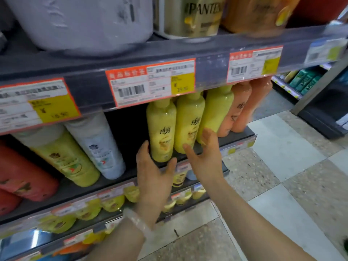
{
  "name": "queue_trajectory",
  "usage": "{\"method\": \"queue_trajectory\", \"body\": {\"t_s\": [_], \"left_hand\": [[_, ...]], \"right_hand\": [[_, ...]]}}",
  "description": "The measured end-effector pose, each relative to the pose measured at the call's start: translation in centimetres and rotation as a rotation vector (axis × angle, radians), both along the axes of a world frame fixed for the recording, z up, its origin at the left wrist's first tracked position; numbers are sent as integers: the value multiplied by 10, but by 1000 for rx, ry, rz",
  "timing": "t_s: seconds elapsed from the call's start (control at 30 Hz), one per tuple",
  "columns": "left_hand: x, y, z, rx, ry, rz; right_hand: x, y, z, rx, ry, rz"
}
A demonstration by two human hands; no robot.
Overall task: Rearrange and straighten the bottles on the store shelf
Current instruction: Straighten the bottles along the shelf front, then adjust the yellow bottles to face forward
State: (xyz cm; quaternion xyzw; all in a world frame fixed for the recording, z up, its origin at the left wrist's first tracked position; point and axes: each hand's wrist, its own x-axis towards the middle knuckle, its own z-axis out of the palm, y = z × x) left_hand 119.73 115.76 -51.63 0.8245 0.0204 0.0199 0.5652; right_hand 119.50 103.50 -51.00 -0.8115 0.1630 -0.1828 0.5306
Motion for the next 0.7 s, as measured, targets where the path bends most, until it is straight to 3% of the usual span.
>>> {"method": "queue_trajectory", "body": {"t_s": [0.1, 0.27, 0.47, 0.6, 0.7], "left_hand": [[25, -17, 3, -9, 38, 56], [33, -20, 0, 66, 20, 106], [25, -26, 9, 16, -19, 99], [27, -23, 9, 27, 10, 80], [28, -22, 8, 26, 21, 63]], "right_hand": [[18, -8, 1, 42, 7, 109], [28, -7, -5, 41, 57, 52], [23, -17, -13, 45, 121, 101], [-4, -47, -4, 86, -80, -141], [7, -69, 3, 133, -55, -182]]}}
